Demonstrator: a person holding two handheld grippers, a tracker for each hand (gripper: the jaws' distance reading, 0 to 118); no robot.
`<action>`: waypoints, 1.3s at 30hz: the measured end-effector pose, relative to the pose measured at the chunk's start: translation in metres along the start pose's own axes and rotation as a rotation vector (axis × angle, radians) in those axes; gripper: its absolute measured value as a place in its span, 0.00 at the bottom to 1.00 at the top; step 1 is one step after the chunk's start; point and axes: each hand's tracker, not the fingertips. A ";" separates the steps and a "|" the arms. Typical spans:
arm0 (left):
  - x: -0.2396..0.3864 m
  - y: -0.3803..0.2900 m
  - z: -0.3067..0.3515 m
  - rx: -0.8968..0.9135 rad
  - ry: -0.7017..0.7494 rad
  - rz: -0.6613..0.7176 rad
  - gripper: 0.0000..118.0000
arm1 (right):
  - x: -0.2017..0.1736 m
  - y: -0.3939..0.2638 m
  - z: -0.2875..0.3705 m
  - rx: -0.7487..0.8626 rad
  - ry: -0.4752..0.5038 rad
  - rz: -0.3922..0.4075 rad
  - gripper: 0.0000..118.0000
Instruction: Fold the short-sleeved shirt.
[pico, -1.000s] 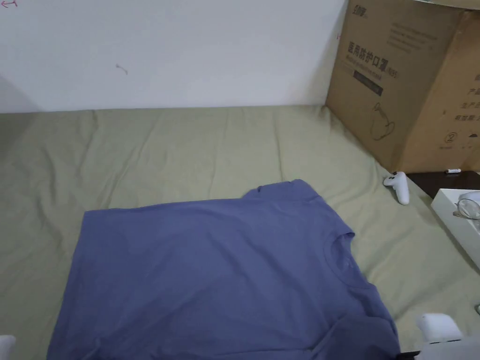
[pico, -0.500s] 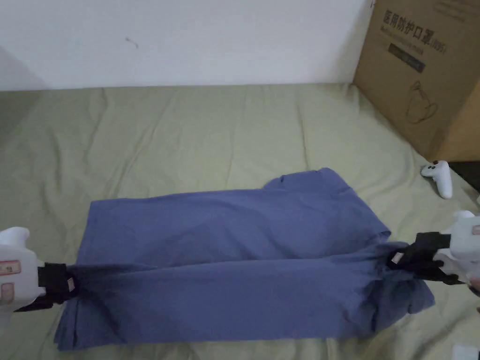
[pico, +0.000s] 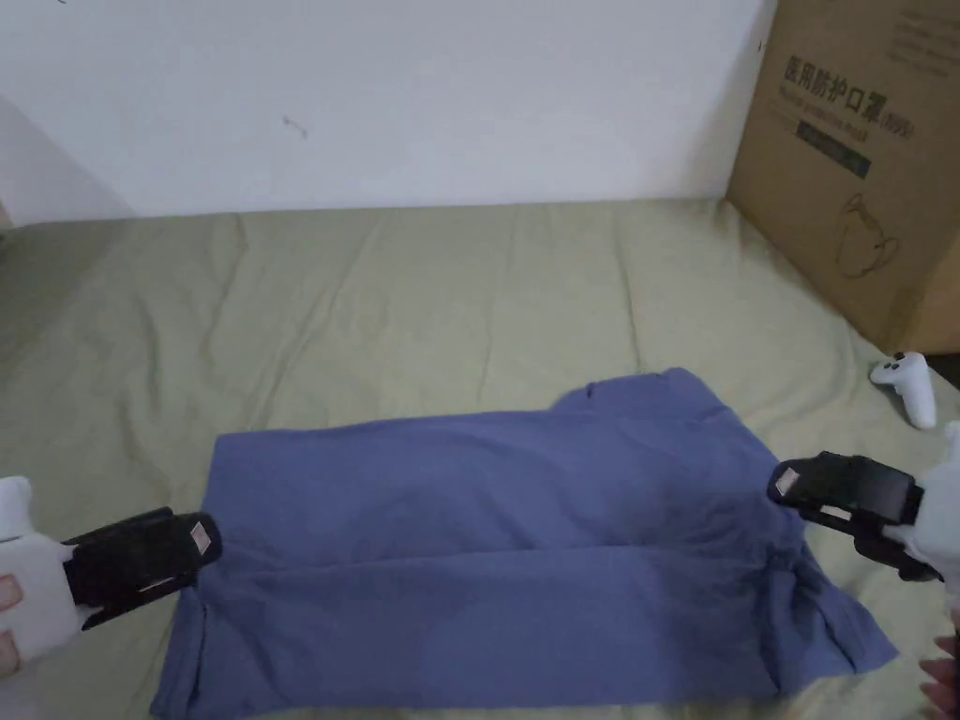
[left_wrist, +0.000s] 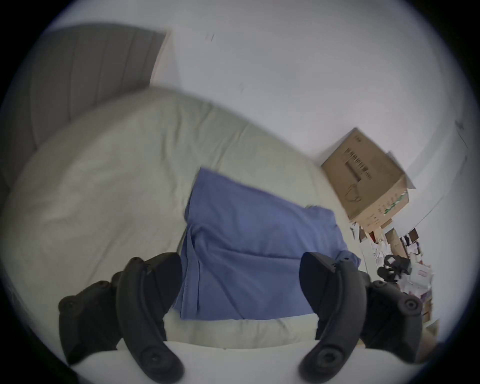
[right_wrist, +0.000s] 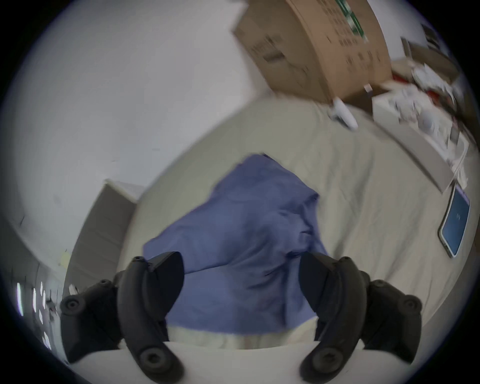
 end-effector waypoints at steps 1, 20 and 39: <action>0.007 -0.008 0.020 0.064 0.006 -0.029 0.55 | -0.008 -0.011 0.020 0.048 0.058 0.037 0.51; -0.034 -0.027 -0.079 -0.362 0.317 -0.202 0.96 | -0.054 -0.074 0.072 0.046 0.124 0.221 0.02; -0.016 -0.024 -0.070 -0.333 0.177 -0.121 0.03 | 0.049 -0.008 -0.004 -0.164 -0.176 0.118 0.89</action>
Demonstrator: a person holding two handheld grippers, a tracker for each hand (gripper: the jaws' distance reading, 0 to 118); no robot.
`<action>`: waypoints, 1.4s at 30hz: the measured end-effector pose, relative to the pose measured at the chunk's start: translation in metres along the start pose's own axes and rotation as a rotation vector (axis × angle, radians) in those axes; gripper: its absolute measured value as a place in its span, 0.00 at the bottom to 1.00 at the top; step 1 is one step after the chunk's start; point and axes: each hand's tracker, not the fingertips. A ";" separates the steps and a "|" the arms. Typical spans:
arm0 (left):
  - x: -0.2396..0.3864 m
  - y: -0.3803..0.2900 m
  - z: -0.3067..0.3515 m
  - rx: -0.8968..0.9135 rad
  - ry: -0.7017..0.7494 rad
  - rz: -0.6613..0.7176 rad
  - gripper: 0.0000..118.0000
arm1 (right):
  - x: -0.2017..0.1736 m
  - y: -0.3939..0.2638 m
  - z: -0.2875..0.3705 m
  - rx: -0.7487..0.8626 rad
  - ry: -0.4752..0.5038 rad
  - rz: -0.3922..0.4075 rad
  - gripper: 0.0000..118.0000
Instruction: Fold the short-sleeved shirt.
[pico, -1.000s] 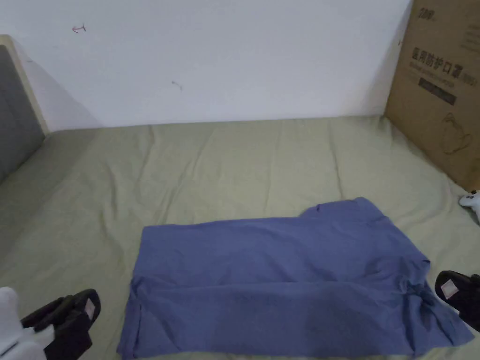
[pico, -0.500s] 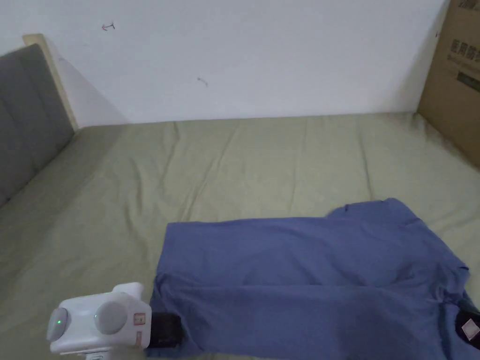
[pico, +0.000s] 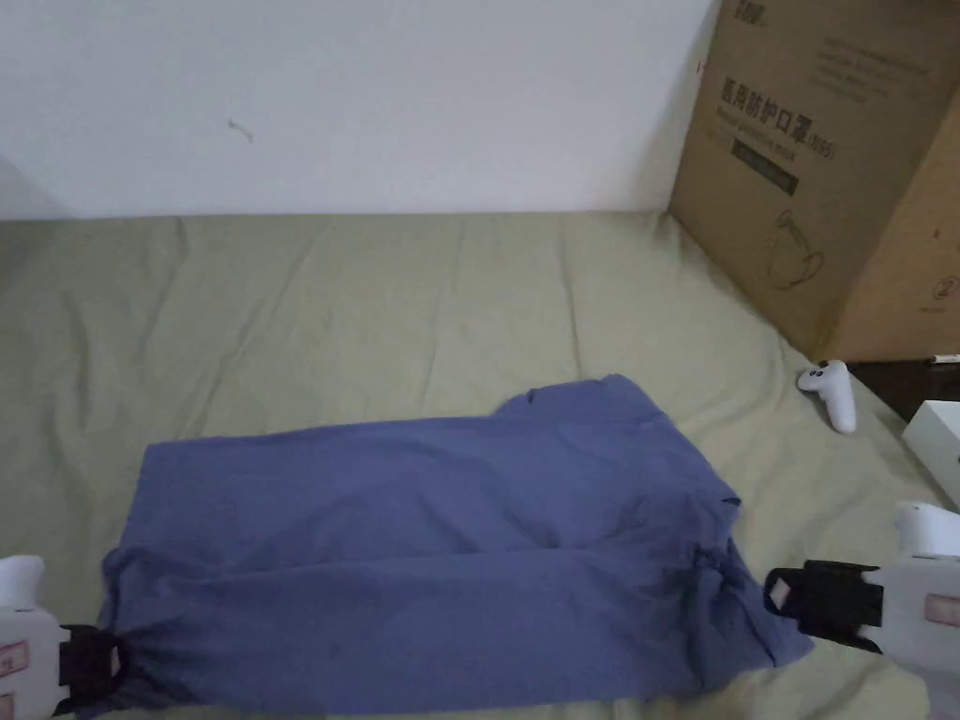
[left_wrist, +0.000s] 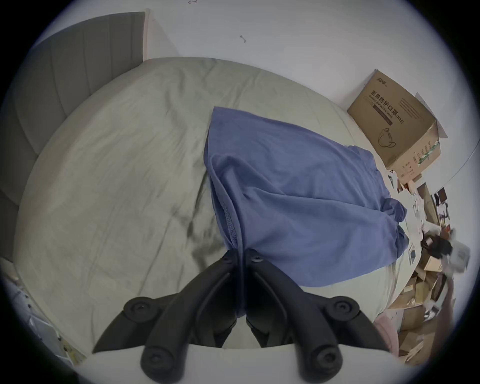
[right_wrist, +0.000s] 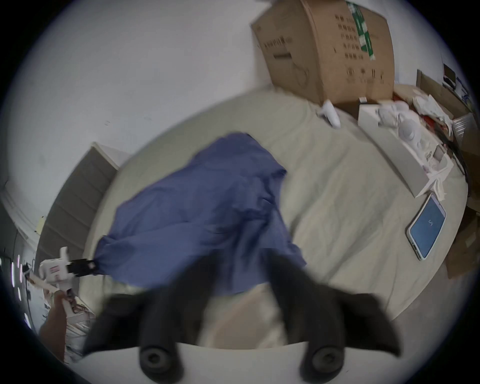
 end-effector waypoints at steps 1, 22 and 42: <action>0.003 0.002 0.001 -0.001 0.013 -0.027 0.03 | 0.007 0.009 -0.015 -0.069 -0.025 -0.012 0.97; 0.013 -0.001 0.055 0.076 0.075 -0.156 0.03 | 0.012 0.008 -0.009 -0.106 -0.050 0.057 0.10; -0.046 -0.069 0.086 -0.110 -0.048 -0.035 0.89 | -0.006 -0.065 0.040 -0.239 -0.124 0.110 0.92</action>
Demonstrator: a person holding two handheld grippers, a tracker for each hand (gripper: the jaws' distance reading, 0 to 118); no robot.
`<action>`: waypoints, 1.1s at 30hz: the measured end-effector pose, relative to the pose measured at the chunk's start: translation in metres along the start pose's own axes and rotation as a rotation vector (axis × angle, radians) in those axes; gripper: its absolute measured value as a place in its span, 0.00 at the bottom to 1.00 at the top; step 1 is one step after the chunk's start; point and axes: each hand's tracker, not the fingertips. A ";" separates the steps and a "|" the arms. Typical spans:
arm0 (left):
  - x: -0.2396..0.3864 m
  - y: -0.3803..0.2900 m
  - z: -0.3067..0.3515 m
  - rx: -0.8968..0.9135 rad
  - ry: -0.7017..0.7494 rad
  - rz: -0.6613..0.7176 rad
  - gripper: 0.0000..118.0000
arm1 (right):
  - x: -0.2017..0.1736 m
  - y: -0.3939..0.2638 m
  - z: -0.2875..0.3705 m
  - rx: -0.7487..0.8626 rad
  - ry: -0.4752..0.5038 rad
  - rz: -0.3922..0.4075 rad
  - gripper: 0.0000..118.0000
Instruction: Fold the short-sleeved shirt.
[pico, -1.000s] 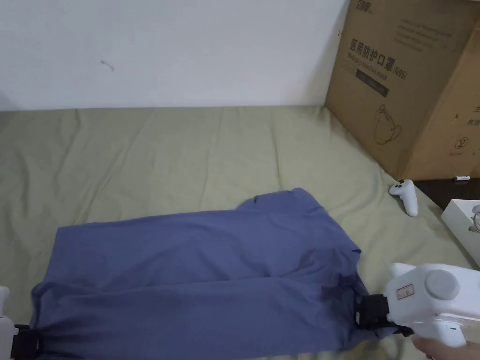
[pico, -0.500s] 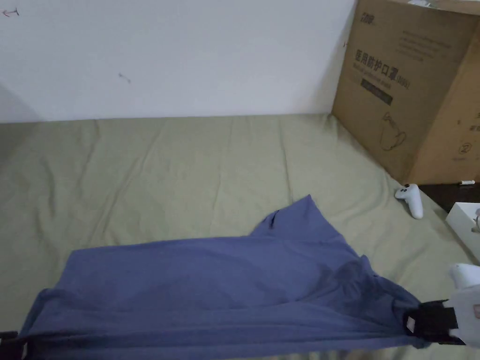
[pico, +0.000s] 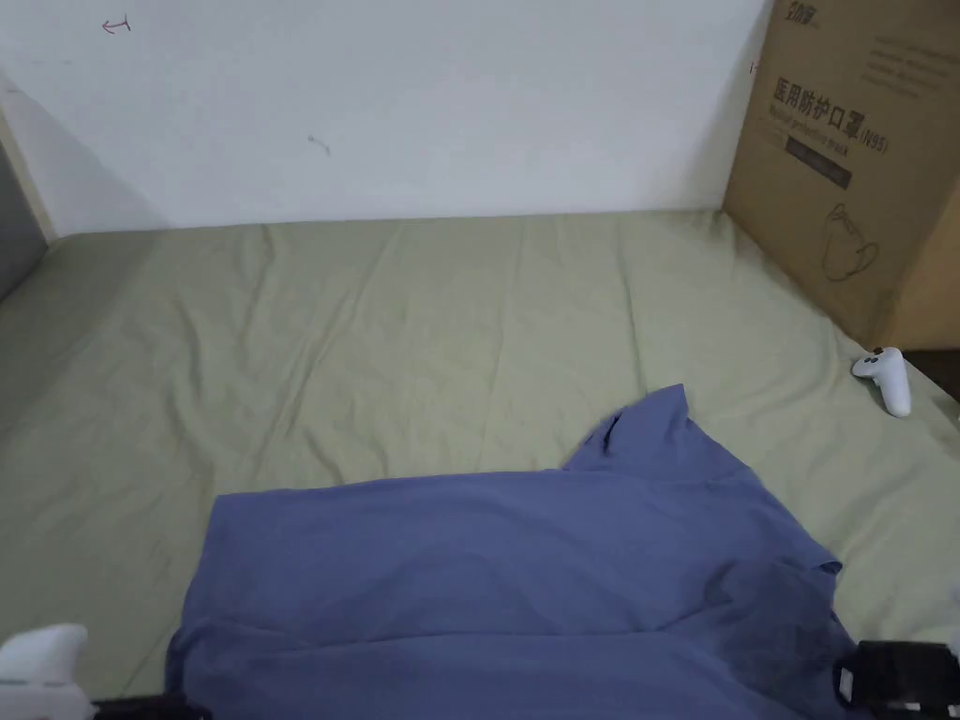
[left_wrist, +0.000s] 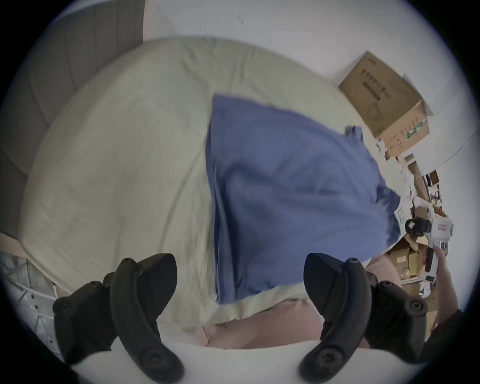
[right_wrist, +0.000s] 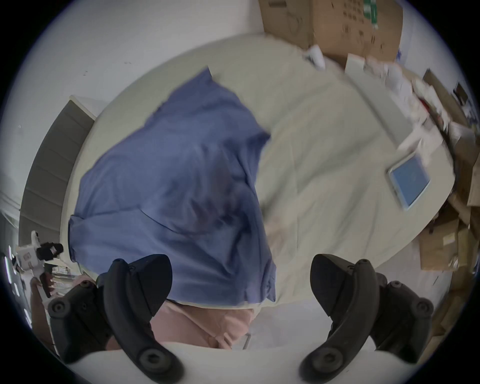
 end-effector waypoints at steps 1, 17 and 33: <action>0.005 0.007 0.012 0.052 0.007 -0.017 0.89 | -0.003 0.005 0.010 0.039 0.007 0.010 0.92; 0.059 0.082 0.051 0.453 0.072 -0.125 0.00 | -0.111 0.018 0.083 0.590 0.396 0.118 0.03; -0.016 0.194 -0.202 0.038 0.230 -0.176 0.83 | -0.088 0.056 -0.021 0.280 0.352 0.019 0.03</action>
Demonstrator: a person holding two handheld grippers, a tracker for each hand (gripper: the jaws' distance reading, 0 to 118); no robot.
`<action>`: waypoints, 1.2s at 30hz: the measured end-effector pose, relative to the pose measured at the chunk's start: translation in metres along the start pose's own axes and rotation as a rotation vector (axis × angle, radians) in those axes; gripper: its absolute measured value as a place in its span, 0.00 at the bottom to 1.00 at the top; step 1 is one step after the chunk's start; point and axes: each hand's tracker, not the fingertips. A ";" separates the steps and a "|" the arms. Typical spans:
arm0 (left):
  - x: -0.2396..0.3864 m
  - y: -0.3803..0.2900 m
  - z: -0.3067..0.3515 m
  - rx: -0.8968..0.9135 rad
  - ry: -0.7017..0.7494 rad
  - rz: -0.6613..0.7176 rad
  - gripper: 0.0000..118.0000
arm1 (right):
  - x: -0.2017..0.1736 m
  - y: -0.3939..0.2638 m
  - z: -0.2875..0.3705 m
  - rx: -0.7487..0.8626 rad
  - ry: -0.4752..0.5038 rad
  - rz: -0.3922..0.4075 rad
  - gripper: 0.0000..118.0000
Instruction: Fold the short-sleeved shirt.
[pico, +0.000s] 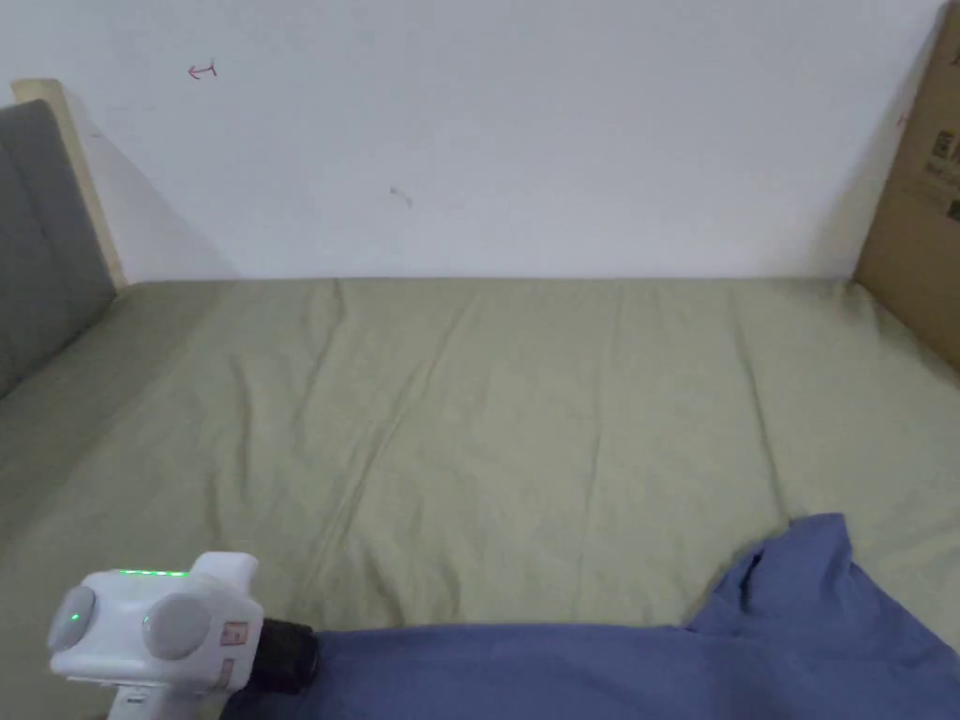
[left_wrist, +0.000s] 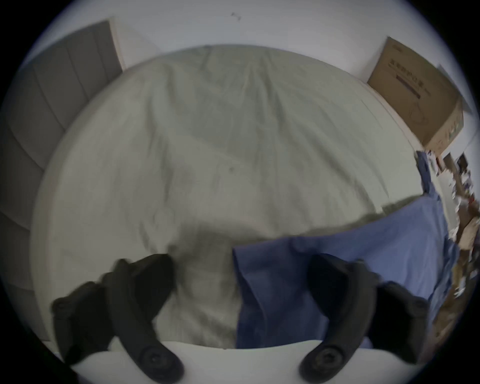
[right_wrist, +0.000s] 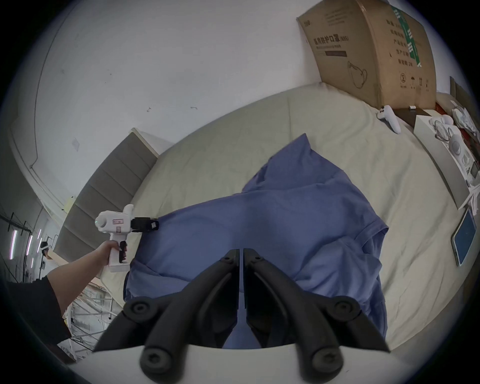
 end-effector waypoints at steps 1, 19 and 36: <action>0.008 -0.004 0.010 0.026 0.017 -0.020 0.56 | 0.004 0.004 -0.002 -0.005 -0.001 -0.001 0.03; 0.021 -0.008 0.087 0.146 -0.090 -0.083 0.02 | 0.132 0.179 -0.231 -0.441 -0.453 -0.011 0.98; 0.012 -0.007 0.116 0.402 0.002 0.116 0.02 | 0.056 0.165 -0.139 0.072 -0.301 0.118 0.03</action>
